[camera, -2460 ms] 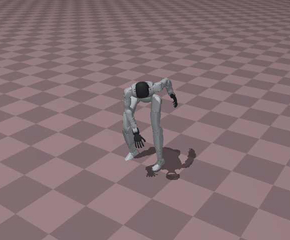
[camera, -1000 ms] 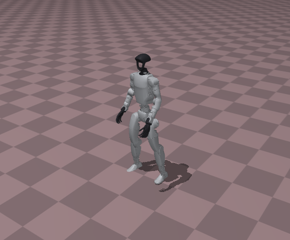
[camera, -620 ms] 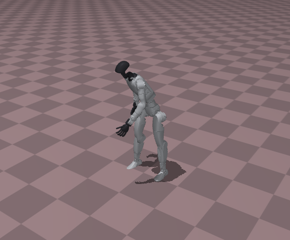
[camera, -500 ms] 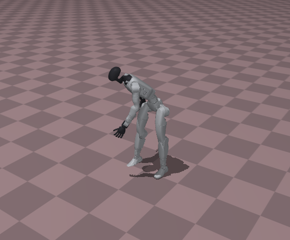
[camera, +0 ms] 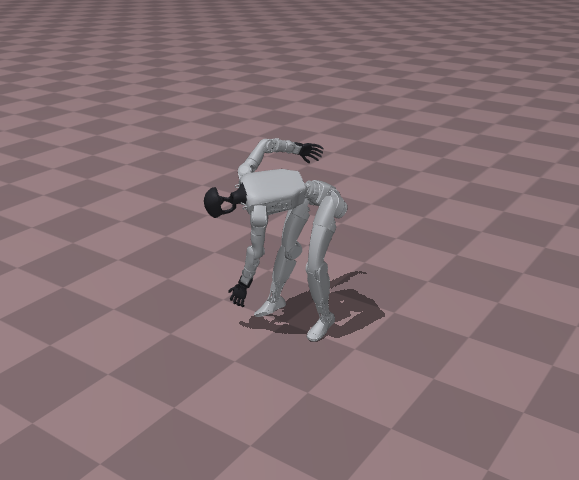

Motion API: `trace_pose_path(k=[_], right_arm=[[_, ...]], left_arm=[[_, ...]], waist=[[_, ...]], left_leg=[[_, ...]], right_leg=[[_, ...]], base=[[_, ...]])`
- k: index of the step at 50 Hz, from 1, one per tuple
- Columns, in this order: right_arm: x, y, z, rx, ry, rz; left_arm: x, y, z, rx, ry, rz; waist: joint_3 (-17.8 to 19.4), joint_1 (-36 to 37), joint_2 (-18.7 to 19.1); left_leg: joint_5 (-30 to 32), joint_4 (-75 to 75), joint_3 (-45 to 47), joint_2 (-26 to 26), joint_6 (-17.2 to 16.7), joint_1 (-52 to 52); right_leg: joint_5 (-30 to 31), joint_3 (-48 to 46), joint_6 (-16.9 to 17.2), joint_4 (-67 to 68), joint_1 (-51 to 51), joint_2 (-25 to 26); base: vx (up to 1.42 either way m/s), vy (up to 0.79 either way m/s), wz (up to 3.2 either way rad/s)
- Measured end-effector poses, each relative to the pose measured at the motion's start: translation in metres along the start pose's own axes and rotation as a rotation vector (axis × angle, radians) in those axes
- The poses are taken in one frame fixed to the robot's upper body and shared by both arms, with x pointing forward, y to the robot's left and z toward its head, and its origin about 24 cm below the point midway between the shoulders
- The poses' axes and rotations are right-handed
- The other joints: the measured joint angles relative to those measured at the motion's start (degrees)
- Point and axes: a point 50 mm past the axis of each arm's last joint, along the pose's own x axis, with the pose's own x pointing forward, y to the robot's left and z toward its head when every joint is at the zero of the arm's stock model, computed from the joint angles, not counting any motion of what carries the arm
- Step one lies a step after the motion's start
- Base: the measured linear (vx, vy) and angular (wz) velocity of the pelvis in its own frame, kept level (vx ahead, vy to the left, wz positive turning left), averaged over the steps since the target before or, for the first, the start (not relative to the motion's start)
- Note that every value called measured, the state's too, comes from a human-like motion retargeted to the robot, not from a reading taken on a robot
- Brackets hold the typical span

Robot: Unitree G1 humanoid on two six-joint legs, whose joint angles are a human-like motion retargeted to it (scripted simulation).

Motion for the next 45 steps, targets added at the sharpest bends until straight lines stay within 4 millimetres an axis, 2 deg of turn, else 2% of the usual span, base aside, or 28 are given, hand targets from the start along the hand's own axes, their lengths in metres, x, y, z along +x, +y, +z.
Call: trace_pose_path(k=[5,8,10,13,15,17,18,20,22,25,28,29,30,32,36,40,45], right_arm=[[0.001,0.005,-0.001,-0.023,0.010,0.045],[0.003,0.007,0.000,-0.009,0.013,0.051],[0.004,0.008,-0.002,0.009,0.017,0.031],[0.005,0.010,-0.007,-0.011,0.039,0.008],[0.009,0.014,-0.003,-0.073,0.045,0.040],[0.016,0.015,0.006,-0.135,0.032,0.051],[0.019,0.016,0.009,-0.189,0.035,0.045],[0.029,0.010,0.031,-0.295,-0.014,0.012],[0.032,0.010,0.041,-0.405,-0.052,0.003],[0.041,0.008,0.071,-0.543,-0.132,-0.041],[0.044,0.008,0.085,-0.576,-0.175,-0.071],[0.041,0.008,0.071,-0.577,-0.156,-0.090],[0.034,0.010,0.050,-0.579,-0.124,-0.112],[0.031,0.013,0.036,-0.549,-0.090,-0.133],[0.030,0.017,0.028,-0.491,-0.060,-0.170],[0.030,0.023,0.023,-0.435,-0.035,-0.180],[0.034,0.037,0.023,-0.368,0.005,-0.156]], left_arm=[[-0.002,0.001,-0.015,0.049,0.020,-0.021],[-0.008,-0.017,-0.020,0.066,-0.009,-0.075],[-0.016,-0.037,-0.023,0.061,-0.036,-0.128],[-0.039,-0.082,-0.034,-0.027,-0.029,-0.225],[-0.058,-0.111,-0.038,-0.089,-0.017,-0.290],[-0.078,-0.139,-0.043,-0.193,0.024,-0.342],[-0.090,-0.151,-0.054,-0.229,0.075,-0.364],[-0.104,-0.168,-0.049,-0.427,0.146,-0.344],[-0.126,-0.184,-0.072,-0.426,0.209,-0.426],[-0.144,-0.192,-0.088,-0.474,0.274,-0.451],[-0.164,-0.195,-0.112,-0.464,0.309,-0.501],[-0.186,-0.198,-0.133,-0.455,0.369,-0.526],[-0.217,-0.201,-0.159,-0.444,0.450,-0.552],[-0.244,-0.197,-0.181,-0.433,0.517,-0.571],[-0.269,-0.185,-0.205,-0.416,0.581,-0.571],[-0.288,-0.171,-0.227,-0.445,0.675,-0.535],[-0.311,-0.156,-0.254,-0.654,0.919,-0.358]], waist=[[0.00,-0.68,-0.62],[0.00,0.05,2.04],[0.00,1.38,4.29],[0.00,3.97,6.24],[0.00,5.71,7.36],[0.00,7.87,7.95],[0.00,8.54,8.31],[0.00,10.39,8.16],[0.00,12.68,8.17],[0.00,15.38,7.40],[-0.28,18.39,7.35],[-3.89,19.10,7.73],[-9.20,19.71,8.28],[-13.90,21.33,8.94],[-18.55,24.49,10.04],[-22.22,27.17,10.13],[-25.31,31.05,8.66]], left_leg=[[-0.74,1.49,-0.18,0.36,-0.16,0.00],[-0.64,1.50,-1.97,-0.34,-0.30,0.00],[-0.84,1.30,-3.70,-0.61,-1.17,0.64],[-0.84,-0.35,-4.92,-1.53,-1.55,6.81],[-0.68,-2.48,-4.99,-2.80,-1.24,11.74],[-0.47,-4.79,-5.54,-3.56,-1.61,17.54],[-0.72,-5.79,-5.69,-4.17,-1.10,21.03],[2.18,-17.47,-6.42,-8.28,-0.22,30.65],[-0.36,-18.16,-6.84,-6.94,-0.05,38.65],[2.74,-26.50,-8.12,-10.15,0.61,50.84],[3.09,-32.32,-9.45,-11.05,1.13,63.35],[3.41,-34.57,-10.06,-10.98,0.79,66.85],[3.86,-37.01,-10.73,-10.75,0.19,69.98],[4.44,-40.66,-12.29,-10.76,-0.04,75.05],[5.26,-46.28,-16.12,-10.95,0.01,83.91],[4.18,-47.04,-20.36,-11.55,0.37,88.58],[3.21,-47.04,-24.77,-12.34,1.42,91.67]], right_leg=[[0.35,-0.16,0.00,-0.61,1.08,-0.06],[0.55,-2.08,0.00,-1.54,2.78,-0.76],[0.58,-4.26,0.00,-2.45,4.92,-0.91],[0.15,-5.87,0.00,-3.15,11.48,-1.41],[-0.17,-6.16,0.00,-4.03,16.09,-2.42],[-0.69,-7.21,0.00,-4.38,21.37,-2.65],[-1.23,-7.35,0.00,-4.81,24.77,-3.23],[1.38,-7.61,0.00,-8.86,31.15,-5.08],[-2.09,-9.57,0.00,-6.53,37.98,-3.56],[-3.59,-9.55,0.00,-7.17,47.37,-5.69],[-7.41,-10.96,0.00,-5.84,57.39,-6.08],[-8.73,-11.82,0.00,-5.40,60.02,-5.86],[-10.02,-12.85,0.00,-4.95,62.24,-5.47],[-12.23,-14.70,0.00,-4.46,66.38,-5.43],[-16.22,-18.88,0.00,-3.84,74.71,-5.90],[-19.81,-23.18,0.00,-2.87,81.20,-7.13],[-23.40,-27.59,-0.65,-1.59,86.48,-8.37]], base=[[-0.03,0.08,-0.29],[-0.03,0.05,0.02],[0.00,0.00,0.00],[0.00,0.00,0.00],[0.00,-0.01,0.28],[0.03,-0.06,0.26],[0.05,-0.02,0.35],[0.02,-0.11,0.49],[0.13,-0.17,0.06],[0.16,-0.02,0.27],[0.25,-0.08,0.22],[0.37,-0.13,0.35],[0.39,-0.14,0.49],[0.32,-0.09,0.65],[0.24,-0.04,0.86],[0.19,-0.01,0.99],[0.12,-0.02,0.81]])
